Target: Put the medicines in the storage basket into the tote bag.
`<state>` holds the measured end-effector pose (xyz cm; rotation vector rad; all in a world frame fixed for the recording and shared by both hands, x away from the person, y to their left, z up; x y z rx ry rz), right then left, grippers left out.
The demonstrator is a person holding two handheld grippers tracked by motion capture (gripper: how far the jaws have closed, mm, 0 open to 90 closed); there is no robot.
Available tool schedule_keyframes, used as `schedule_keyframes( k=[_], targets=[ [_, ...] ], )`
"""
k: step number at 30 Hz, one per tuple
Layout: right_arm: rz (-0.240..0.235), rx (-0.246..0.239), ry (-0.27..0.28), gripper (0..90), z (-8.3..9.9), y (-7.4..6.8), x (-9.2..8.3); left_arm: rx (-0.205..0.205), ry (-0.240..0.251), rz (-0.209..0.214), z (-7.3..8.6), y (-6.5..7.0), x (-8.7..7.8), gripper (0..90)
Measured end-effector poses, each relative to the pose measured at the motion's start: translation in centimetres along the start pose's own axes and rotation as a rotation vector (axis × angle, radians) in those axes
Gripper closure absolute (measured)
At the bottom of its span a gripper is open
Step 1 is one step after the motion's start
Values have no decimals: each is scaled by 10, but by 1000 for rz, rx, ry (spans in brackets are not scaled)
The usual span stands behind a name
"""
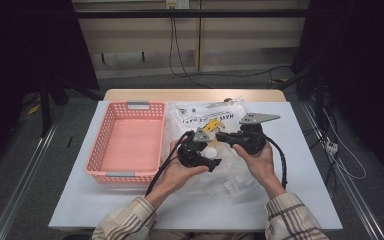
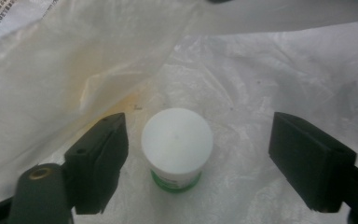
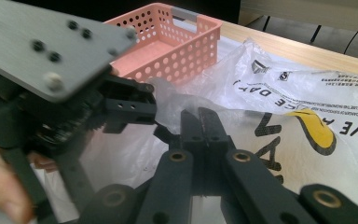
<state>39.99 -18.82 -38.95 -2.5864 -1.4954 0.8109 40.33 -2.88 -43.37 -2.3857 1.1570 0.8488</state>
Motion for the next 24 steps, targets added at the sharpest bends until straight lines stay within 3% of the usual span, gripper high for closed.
schedule_keyframes(
  k=[2,12,20,24],
  targets=[
    [1,1,-3,900,0,1,0,19,16,-4,-2,2,-9,134],
    [-2,1,-7,900,1,1,1,32,63,11,-2,0,-39,124],
    [-4,0,-18,900,4,0,2,68,92,-6,5,-4,-64,122],
    [-6,-2,-26,900,5,-1,4,44,127,-31,9,-6,-75,111]
  ],
)
Point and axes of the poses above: each handheld gripper's, and its own axes: x roughly forward along the jaws, z roughly out of its underside, y roughly to its right, the point moved 3 cm from there along x, roughly forward along the jaws, and after that the axes turned 11 degrees about -z, right-handed, at the moved point
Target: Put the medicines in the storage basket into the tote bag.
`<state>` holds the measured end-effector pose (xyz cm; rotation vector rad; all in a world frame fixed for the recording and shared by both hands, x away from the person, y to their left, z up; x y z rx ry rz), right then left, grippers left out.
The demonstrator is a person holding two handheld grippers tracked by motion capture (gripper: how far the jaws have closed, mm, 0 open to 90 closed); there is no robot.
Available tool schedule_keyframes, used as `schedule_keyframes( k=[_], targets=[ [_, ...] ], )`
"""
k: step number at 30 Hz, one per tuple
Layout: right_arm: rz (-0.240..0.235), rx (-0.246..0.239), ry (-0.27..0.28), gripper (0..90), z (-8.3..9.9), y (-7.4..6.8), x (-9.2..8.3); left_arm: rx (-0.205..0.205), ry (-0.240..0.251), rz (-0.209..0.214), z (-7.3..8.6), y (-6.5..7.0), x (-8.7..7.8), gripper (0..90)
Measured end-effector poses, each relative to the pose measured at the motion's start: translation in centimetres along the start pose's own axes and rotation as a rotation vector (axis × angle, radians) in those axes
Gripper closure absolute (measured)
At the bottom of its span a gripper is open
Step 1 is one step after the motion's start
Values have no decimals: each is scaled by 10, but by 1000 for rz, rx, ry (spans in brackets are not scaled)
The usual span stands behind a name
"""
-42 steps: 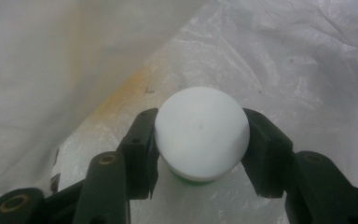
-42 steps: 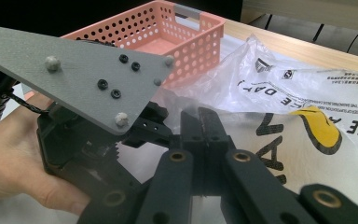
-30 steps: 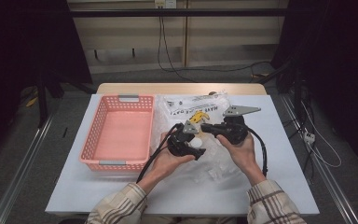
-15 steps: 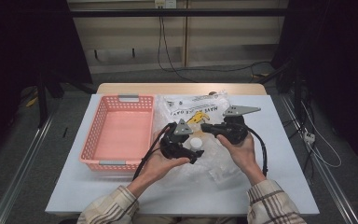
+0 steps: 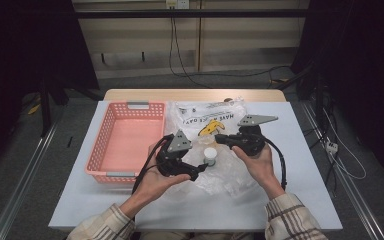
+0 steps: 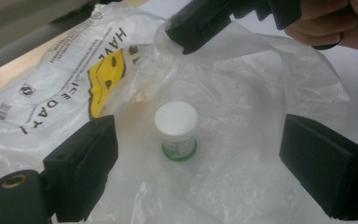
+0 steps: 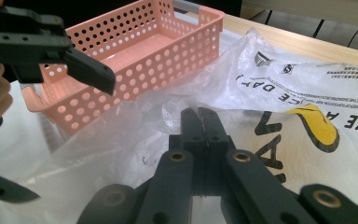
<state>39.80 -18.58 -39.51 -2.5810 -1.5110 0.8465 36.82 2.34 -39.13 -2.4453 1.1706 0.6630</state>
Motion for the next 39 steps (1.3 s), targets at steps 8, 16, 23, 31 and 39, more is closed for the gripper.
schedule_keyframes(
  k=[8,16,23,31,39],
  targets=[
    [-2,-16,-32,900,5,-3,2,-5,-16,-6,19,-4,-14,128],
    [-7,-24,-62,900,11,-8,0,0,-7,-16,26,-8,-28,130],
    [-2,-18,-86,900,18,-7,-2,-13,-14,-27,33,-12,-34,132],
    [-6,11,-86,810,23,-5,-2,-21,-23,-34,40,-16,-35,132],
    [43,-17,-36,581,21,-17,-20,-12,-16,-46,45,-14,-46,125]
  ],
)
Point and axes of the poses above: each handheld gripper's, and its own axes: x roughly forward along the jaws, z roughly out of its underside, y roughly to its right, the point moved 3 cm from there along x, roughly forward along the jaws, and after that the axes turned 11 degrees about -z, right-handed, at the moved point
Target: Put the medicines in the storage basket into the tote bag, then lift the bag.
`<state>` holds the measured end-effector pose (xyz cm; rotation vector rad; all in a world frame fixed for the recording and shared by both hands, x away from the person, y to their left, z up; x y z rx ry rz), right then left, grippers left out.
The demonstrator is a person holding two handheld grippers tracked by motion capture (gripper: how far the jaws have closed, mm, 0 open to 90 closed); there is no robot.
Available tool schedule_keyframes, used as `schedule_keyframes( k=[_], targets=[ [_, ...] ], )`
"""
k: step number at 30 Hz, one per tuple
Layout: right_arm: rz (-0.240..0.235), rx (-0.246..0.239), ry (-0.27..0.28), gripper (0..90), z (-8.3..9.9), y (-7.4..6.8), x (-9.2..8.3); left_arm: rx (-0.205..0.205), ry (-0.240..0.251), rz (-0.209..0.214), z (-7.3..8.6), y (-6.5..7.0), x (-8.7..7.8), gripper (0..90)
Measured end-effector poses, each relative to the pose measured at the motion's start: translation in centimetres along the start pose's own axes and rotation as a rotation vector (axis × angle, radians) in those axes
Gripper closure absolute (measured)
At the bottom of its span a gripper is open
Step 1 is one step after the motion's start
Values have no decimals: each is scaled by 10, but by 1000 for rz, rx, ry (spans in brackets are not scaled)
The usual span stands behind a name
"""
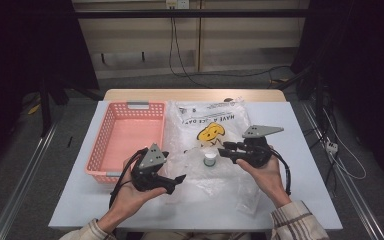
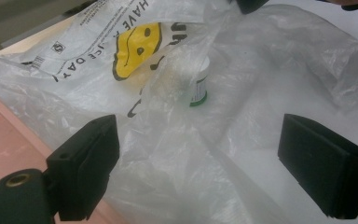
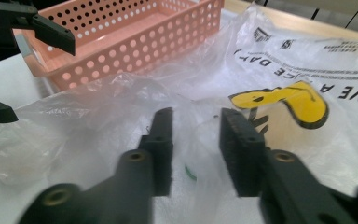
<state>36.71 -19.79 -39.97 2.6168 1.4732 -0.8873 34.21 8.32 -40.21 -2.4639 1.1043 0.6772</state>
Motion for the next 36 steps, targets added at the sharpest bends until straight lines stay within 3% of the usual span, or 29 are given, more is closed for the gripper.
schedule_keyframes(
  k=[2,3,4,5,7,8,12,19,21,23,29,33,36],
  targets=[
    [4,-1,4,551,1,-1,-3,0,3,-5,2,1,-4,123],
    [15,-1,10,458,3,-3,-10,-4,5,3,3,3,-5,120],
    [15,-1,10,458,3,-3,-10,-14,10,6,4,5,-7,120],
    [24,12,4,402,7,-4,-16,1,5,7,4,6,-9,120],
    [23,16,1,376,9,-5,-19,5,5,7,6,8,-12,120],
    [40,27,-8,284,15,-7,-23,5,8,9,7,9,-13,117],
    [77,51,-19,211,27,-8,-33,14,4,3,10,12,-17,113],
    [129,74,-35,200,48,-13,-52,-12,0,6,21,13,-24,111],
    [129,79,-48,201,53,-15,-56,-4,-7,-6,23,13,-27,112],
    [123,82,-61,197,59,-17,-59,1,-16,25,26,16,-28,149],
    [113,90,-80,201,70,-24,-64,48,-43,51,36,24,-33,137],
    [101,68,-112,305,80,-34,-67,31,-52,55,46,30,-36,140],
    [83,66,-136,296,90,-41,-67,53,-85,61,54,35,-37,158]
  ],
)
Point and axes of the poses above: each handheld gripper's, and its own axes: x roughly forward along the jaws, z roughly out of its underside, y roughly to its right, the point moved 3 cm from there along x, roughly forward along the jaws, and after that the axes turned 11 degrees about -z, right-handed, at the moved point
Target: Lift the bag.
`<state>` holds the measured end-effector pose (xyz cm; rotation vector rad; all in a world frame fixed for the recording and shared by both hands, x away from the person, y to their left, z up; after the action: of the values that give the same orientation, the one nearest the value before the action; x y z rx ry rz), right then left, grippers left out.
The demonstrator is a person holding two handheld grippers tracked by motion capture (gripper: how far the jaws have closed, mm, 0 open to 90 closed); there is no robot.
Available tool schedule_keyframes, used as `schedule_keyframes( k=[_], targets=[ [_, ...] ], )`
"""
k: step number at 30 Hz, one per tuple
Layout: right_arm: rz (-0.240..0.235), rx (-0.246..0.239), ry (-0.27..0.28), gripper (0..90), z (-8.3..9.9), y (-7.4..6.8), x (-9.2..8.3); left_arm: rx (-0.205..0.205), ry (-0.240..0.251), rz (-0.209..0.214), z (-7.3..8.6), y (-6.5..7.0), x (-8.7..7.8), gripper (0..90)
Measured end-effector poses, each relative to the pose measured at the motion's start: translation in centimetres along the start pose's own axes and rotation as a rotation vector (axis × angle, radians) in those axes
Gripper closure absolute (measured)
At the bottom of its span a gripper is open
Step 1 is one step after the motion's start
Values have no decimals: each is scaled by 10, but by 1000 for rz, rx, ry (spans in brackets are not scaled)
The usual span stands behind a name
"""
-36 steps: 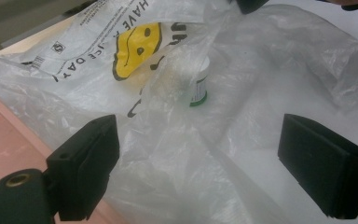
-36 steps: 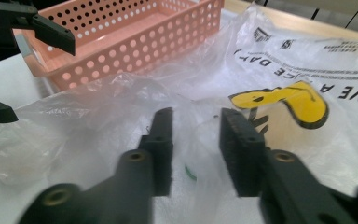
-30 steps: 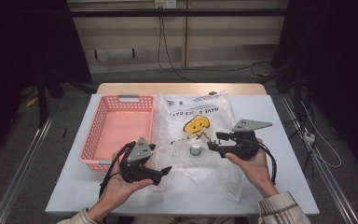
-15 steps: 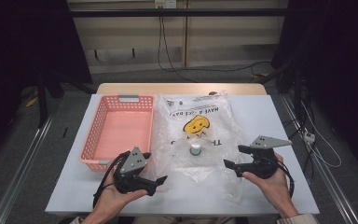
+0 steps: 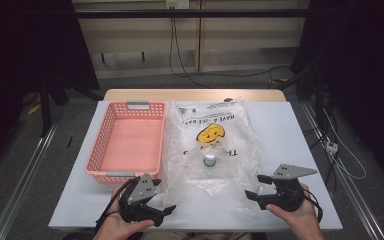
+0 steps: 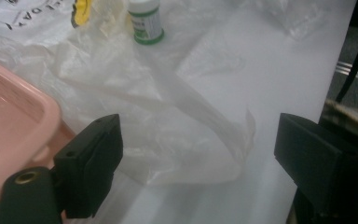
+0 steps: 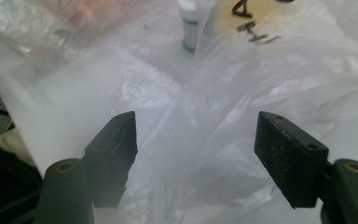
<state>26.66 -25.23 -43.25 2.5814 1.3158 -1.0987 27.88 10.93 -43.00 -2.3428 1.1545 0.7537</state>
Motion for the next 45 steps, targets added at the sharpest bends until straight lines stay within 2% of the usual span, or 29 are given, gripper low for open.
schedule_keyframes(
  k=[3,4,5,7,9,10,12,14,15,16,17,18,19,21,22,23,24,26,28,32,33,36,39,40,41,42,43,44,45],
  targets=[
    [-14,-1,-24,302,10,-2,1,1,-18,15,4,3,3,214],
    [-23,4,-56,294,18,-4,5,1,-30,28,5,5,6,242],
    [-20,-1,-83,293,22,-6,7,35,-47,35,7,7,7,252],
    [-47,-4,-119,314,26,-9,8,65,-60,39,10,9,12,285],
    [-47,-8,-125,319,28,-10,8,82,-76,41,15,8,16,355],
    [-40,-20,-134,317,29,-11,9,98,-96,21,17,6,18,383],
    [-42,-23,-144,318,30,-10,11,80,-100,38,20,4,21,394],
    [-34,-26,-186,329,34,-8,15,89,-106,46,21,4,21,478],
    [-44,-32,-225,359,38,-9,19,91,-101,44,21,4,22,519],
    [-37,-48,-231,373,38,-10,21,103,-115,60,21,4,23,561],
    [-42,-60,-237,421,38,-11,21,119,-121,39,21,4,24,585],
    [-42,-60,-237,421,38,-11,21,114,-117,43,22,5,26,585],
    [-27,-91,-242,504,38,-13,23,120,-126,46,22,5,28,652],
    [-24,-96,-246,544,37,-13,23,118,-146,41,22,3,32,685],
    [-29,-97,-245,657,36,-12,22,114,-155,51,22,3,34,765],
    [-37,-96,-244,718,36,-11,22,88,-150,60,22,0,36,816],
    [-40,-95,-245,771,35,-11,23,87,-151,59,22,-1,36,873],
    [-43,-73,-238,894,34,-7,23,76,-147,67,21,-3,35,900],
    [-57,-48,-232,900,34,-5,23,61,-141,48,20,-5,33,900],
    [-53,-36,-222,900,30,-4,25,47,-95,47,15,-7,26,900],
    [-60,-22,-200,900,28,-4,25,32,-66,57,12,-8,24,900],
    [-80,-17,-142,900,18,-3,23,26,-52,49,8,-9,22,900],
    [-96,-7,-105,900,13,-1,20,9,-12,53,0,-11,21,900],
    [-95,-9,-72,900,7,2,17,7,-3,56,-2,-12,20,900],
    [-95,-9,-72,900,7,2,17,1,9,57,-5,-13,18,900],
    [-106,0,-36,900,0,5,14,2,21,56,-8,-15,17,900],
    [-110,3,-18,900,-4,7,12,-1,48,43,-15,-18,13,900],
    [-110,3,-18,900,-4,7,12,-1,48,43,-15,-18,13,900],
    [-115,3,13,900,-11,10,9,-7,60,42,-18,-20,11,900]
  ],
)
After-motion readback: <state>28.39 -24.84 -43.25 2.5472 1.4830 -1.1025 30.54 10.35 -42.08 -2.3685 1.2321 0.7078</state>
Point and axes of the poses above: each handheld gripper's, and its own axes: x roughly forward along the jaws, z roughly out of its underside, y roughly to its right, the point moved 3 cm from there along x, roughly forward along the jaws, and after that the axes turned 11 degrees about -z, right-handed, at the moved point
